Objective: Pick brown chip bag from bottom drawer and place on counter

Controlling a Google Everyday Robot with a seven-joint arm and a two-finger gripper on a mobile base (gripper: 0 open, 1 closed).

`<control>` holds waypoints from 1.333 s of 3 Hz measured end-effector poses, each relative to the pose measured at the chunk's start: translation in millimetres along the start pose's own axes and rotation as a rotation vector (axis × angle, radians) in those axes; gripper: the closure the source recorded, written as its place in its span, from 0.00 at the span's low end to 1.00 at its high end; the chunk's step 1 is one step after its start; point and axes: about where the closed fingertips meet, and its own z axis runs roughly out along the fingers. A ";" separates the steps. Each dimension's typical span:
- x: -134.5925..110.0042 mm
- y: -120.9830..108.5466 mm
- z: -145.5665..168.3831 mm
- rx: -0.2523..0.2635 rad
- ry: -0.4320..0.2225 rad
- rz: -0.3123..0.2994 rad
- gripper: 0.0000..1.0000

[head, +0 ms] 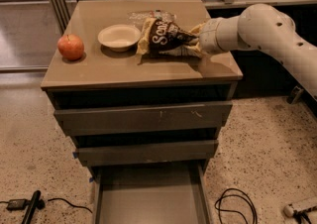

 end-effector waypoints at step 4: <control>-0.1 0.1 0.2 0.000 0.000 0.000 0.00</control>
Offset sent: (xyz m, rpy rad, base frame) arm 0.0000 0.0000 0.0000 0.0000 0.0000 0.0000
